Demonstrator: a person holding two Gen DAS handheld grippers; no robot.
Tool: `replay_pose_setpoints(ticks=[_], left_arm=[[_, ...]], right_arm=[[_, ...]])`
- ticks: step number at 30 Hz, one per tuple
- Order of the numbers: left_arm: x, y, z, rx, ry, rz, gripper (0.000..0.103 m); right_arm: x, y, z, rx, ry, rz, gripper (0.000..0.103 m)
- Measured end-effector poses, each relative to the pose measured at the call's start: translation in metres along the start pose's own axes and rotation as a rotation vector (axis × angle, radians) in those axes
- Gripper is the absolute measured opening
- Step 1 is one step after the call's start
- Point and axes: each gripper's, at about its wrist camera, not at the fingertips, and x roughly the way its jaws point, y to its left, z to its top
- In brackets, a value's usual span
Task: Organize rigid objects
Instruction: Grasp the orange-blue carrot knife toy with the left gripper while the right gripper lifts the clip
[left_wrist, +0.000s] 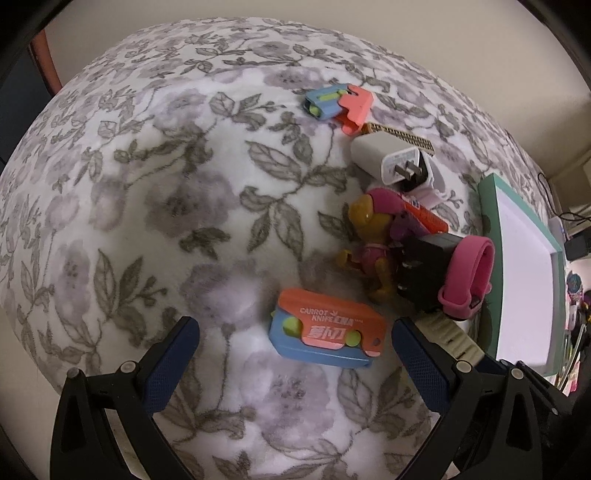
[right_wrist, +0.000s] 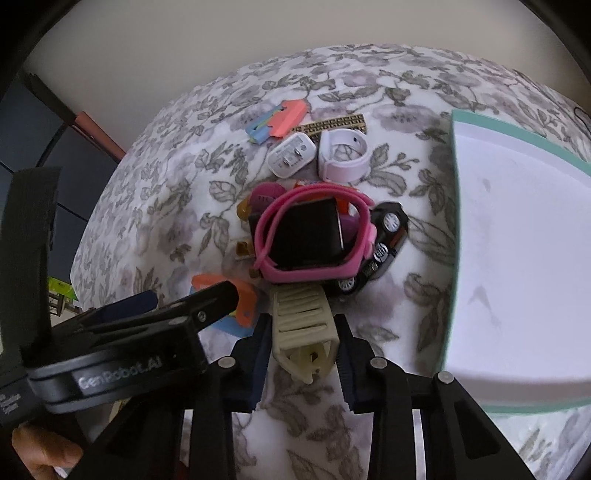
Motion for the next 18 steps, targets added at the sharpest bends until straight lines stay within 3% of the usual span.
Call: replay_pose_setpoints(ticks=[11, 18], left_arm=[[0.019, -0.024, 0.003, 0.062, 0.039, 0.054, 0.101], [0.033, -0.041, 0.000, 0.103, 0.061, 0.062, 0.078]], right_arm=[[-0.013, -0.015, -0.009, 0.019, 0.026, -0.027, 0.034], [-0.023, -0.026, -0.011, 0.041, 0.030, -0.028, 0.034]])
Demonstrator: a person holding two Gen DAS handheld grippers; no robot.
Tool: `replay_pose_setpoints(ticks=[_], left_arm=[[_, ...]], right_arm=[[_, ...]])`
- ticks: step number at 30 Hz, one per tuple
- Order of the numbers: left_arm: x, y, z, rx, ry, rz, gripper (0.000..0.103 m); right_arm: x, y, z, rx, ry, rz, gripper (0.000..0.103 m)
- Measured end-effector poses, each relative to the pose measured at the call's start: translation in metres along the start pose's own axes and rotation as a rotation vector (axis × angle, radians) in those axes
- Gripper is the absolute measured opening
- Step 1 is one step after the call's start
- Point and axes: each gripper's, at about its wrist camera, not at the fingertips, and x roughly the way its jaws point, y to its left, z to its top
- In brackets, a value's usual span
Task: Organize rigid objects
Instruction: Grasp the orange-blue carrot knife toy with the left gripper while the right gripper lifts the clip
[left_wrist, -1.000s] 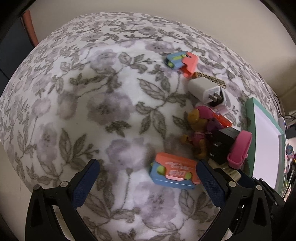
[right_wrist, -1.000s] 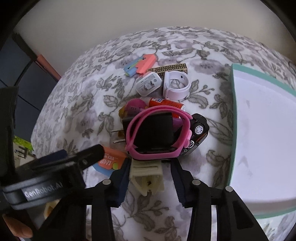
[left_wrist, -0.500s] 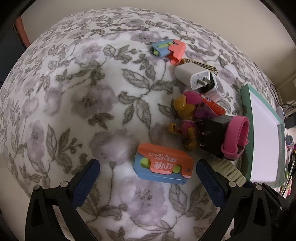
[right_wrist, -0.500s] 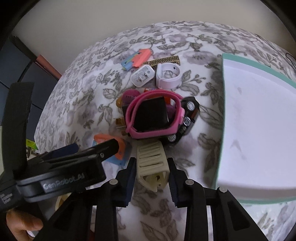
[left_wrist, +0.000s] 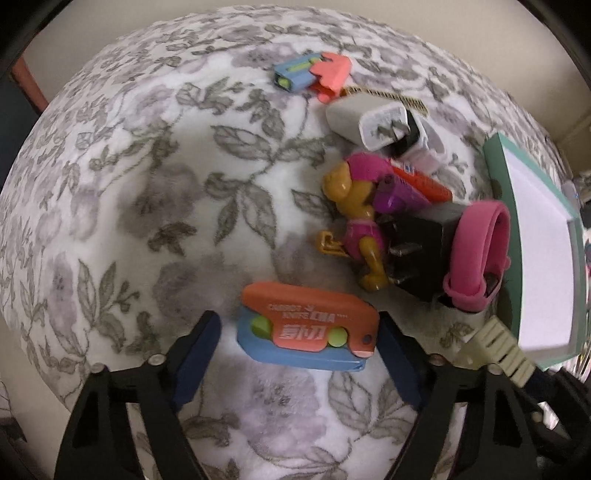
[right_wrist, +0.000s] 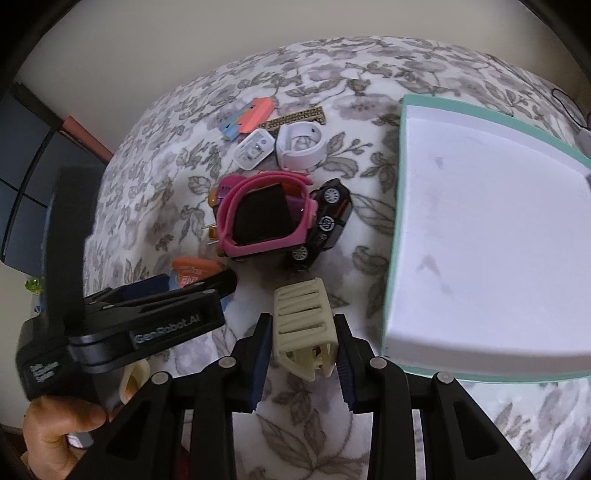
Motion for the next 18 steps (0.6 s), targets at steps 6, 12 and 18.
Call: replay_pose_setpoints(ticks=[6, 12, 18], left_arm=[[0.004, -0.011, 0.001, 0.021, -0.004, 0.015, 0.072], [-0.002, -0.005, 0.000, 0.005, 0.001, 0.008, 0.072], [-0.033, 0.012, 0.002, -0.038, -0.039, -0.011, 0.072]], right_arm=[[-0.005, 0.002, 0.000, -0.071, 0.011, -0.060, 0.034], [-0.012, -0.007, 0.005, -0.039, -0.006, -0.013, 0.034], [-0.028, -0.019, 0.014, 0.018, -0.040, 0.059, 0.033]])
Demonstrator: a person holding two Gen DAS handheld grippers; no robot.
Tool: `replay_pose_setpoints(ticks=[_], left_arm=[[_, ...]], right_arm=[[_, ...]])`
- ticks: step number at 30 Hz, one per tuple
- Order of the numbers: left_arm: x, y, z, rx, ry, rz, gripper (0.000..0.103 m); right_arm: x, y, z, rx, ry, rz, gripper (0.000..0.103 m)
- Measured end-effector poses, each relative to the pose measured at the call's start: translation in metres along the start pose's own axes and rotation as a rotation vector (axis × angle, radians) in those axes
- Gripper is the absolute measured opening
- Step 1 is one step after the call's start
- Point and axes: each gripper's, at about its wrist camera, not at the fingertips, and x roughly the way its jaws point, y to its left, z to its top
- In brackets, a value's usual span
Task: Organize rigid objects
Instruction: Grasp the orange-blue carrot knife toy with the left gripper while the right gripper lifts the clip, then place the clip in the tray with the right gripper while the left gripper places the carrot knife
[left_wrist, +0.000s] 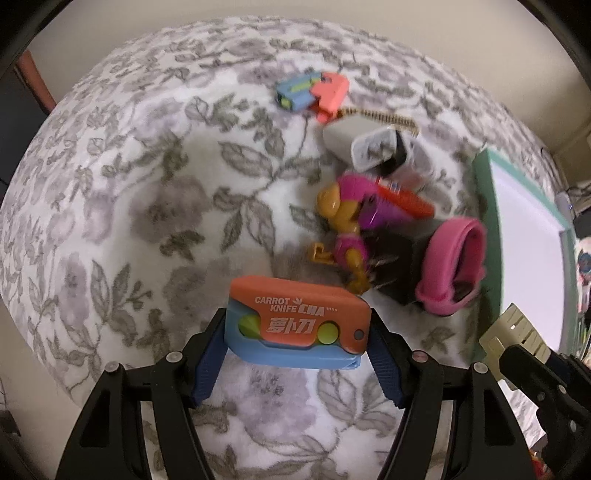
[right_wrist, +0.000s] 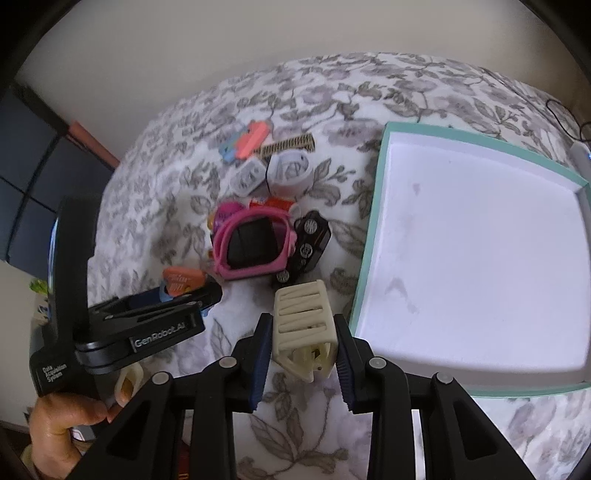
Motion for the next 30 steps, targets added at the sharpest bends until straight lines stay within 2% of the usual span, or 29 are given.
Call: replay_pose_setpoints(ticks=[6, 9, 14, 16, 19, 25, 28, 30], left_arm=[[-0.039, -0.003, 0.014, -0.021, -0.079, 0.002, 0.072], [-0.068, -0.009, 0.021, -0.027, -0.138, -0.003, 0.072], [-0.109, -0.047, 0.039, 0.048, -0.230, 0.006, 0.072], [-0.117, -0.066, 0.043, 0.083, -0.243, 0.007, 0.072], [-0.111, -0.096, 0.047, 0.124, -0.235, -0.011, 0.072], [-0.077, -0.150, 0.043, 0.172, -0.154, -0.071, 0.072], [-0.062, -0.178, 0.040, 0.216, -0.142, -0.061, 0.072], [-0.055, -0.192, 0.040, 0.233, -0.132, -0.059, 0.072]], right_arm=[[-0.023, -0.016, 0.006, 0.069, -0.059, 0.064, 0.033], [-0.039, -0.020, 0.012, 0.108, -0.148, 0.086, 0.033], [-0.065, -0.033, 0.022, 0.131, -0.253, 0.007, 0.033], [-0.068, -0.044, 0.026, 0.144, -0.260, -0.070, 0.033], [-0.071, -0.066, 0.028, 0.205, -0.262, -0.161, 0.033], [-0.076, -0.121, 0.025, 0.364, -0.265, -0.238, 0.034], [-0.078, -0.145, 0.024, 0.439, -0.279, -0.295, 0.034], [-0.083, -0.161, 0.022, 0.490, -0.298, -0.299, 0.034]])
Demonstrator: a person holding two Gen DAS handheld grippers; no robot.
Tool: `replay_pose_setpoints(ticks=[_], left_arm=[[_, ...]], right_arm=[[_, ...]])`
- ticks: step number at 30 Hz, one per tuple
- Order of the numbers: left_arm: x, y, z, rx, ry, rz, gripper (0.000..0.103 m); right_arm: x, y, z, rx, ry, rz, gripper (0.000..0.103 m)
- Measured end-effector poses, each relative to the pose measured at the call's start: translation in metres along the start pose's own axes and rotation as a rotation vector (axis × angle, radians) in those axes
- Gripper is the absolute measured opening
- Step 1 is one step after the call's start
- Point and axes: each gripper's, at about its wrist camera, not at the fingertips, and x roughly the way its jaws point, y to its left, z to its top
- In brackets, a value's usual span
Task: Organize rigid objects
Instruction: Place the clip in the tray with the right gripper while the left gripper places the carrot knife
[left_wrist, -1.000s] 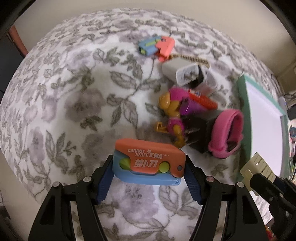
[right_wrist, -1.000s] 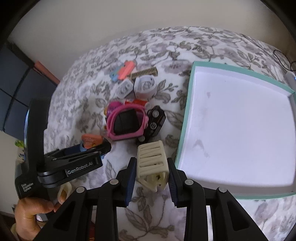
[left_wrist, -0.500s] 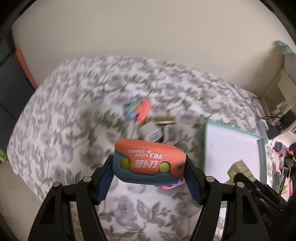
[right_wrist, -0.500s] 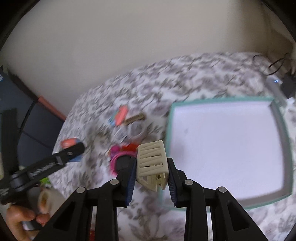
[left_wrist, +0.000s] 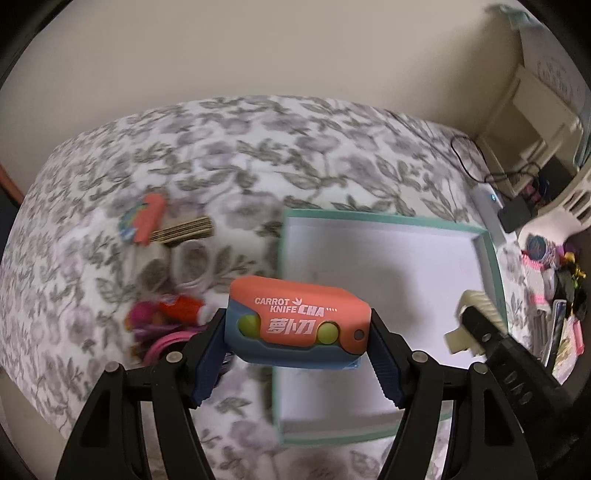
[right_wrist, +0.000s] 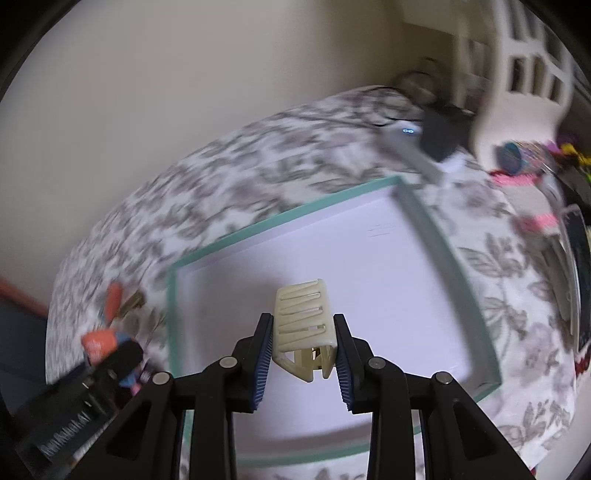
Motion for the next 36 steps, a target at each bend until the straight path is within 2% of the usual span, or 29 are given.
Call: replay_pose_setpoints(ticks=[8, 16, 30, 33, 36], left_arm=[[0.034, -0.030, 0.003, 0.046, 0.014, -0.023, 0.072], [0.050, -0.043, -0.001, 0.088, 0.004, -0.045, 0.072], [0.064, -0.031, -0.009, 0.061, 0.020, -0.046, 0.072], [0.061, -0.027, -0.008, 0.041, 0.015, -0.061, 0.078], [0.058, -0.026, -0.007, 0.039, 0.008, -0.056, 0.079]], right_arm=[[0.002, -0.032, 0.024, 0.055, -0.051, -0.099, 0.034], [0.016, -0.046, 0.029, 0.067, -0.038, -0.143, 0.034], [0.037, -0.045, 0.018, 0.029, 0.038, -0.186, 0.034], [0.039, -0.044, 0.017, 0.024, 0.049, -0.184, 0.034], [0.037, -0.042, 0.017, 0.015, 0.044, -0.191, 0.034]])
